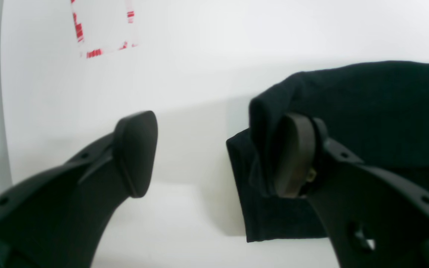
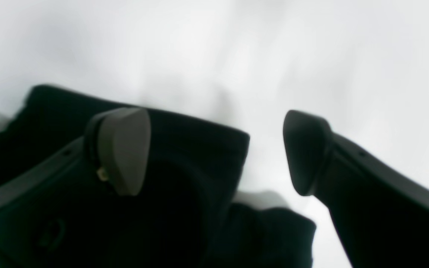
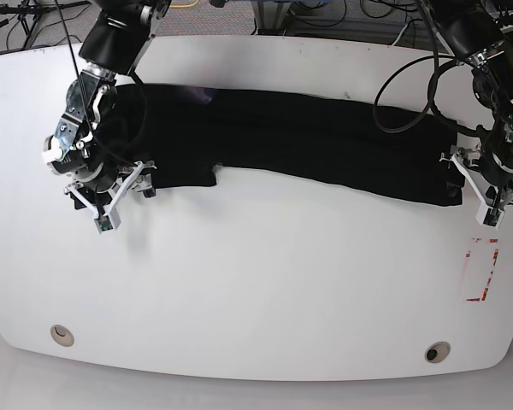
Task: Fold the T-shirt properly
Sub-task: 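Release the folded band and regrasp its end with the right gripper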
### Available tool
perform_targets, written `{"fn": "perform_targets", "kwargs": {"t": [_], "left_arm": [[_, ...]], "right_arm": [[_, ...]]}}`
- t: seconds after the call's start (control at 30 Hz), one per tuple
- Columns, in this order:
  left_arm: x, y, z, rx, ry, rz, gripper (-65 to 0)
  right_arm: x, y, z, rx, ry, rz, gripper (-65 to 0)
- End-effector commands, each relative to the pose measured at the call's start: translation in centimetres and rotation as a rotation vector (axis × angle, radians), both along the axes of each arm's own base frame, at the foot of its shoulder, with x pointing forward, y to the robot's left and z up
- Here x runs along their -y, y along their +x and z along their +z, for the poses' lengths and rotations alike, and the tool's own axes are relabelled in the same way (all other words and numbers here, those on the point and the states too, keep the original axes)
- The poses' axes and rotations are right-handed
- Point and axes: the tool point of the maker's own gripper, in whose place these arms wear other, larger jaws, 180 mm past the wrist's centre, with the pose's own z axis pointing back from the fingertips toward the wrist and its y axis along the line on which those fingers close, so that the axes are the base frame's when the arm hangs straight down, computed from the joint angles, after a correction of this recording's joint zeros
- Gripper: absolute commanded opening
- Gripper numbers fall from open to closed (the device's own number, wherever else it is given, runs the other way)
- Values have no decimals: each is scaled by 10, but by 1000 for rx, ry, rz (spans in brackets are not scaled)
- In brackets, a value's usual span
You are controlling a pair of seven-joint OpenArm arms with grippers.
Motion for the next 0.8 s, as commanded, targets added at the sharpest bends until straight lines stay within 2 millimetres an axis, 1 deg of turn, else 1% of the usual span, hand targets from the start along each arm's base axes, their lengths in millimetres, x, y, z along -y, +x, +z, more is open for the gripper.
{"fn": "perform_targets", "kwargs": {"t": [0.0,0.1,0.2,0.33,0.4,0.53,0.63,0.67,0.7,0.77], "left_arm": [[-4,6,14,43,14,-2,-229],[-6,4,13,39,16,4,-229],[-13,2,14,44,14,26,-229],[-15,1,15,46,14,32,-229],[-15,1,15,46,14,32,-229],[-15,1,15,46,13,32,-229],[-14,2,14,45,13,29,-229],[-14,2,14,45,13,29,-229],[-14,2,14,45,13,28,-229],[-14,2,14,45,13,28,-229]], "right_arm": [[11,10,4,13,-9,-9,-113],[15,5,-5,-17,-5,-12,-113],[13,-1,-12,-35,1,-12,-113],[11,-10,-21,-59,6,-10,-113],[3,-13,-24,-63,23,-7,-113],[-5,-13,-26,-59,42,-5,-114],[-8,-13,-28,-59,52,-5,-163],[-8,-14,-30,-65,56,-5,-209],[-8,-14,-31,-68,57,-6,-241],[-9,-13,-31,-65,59,-6,-347]]}}
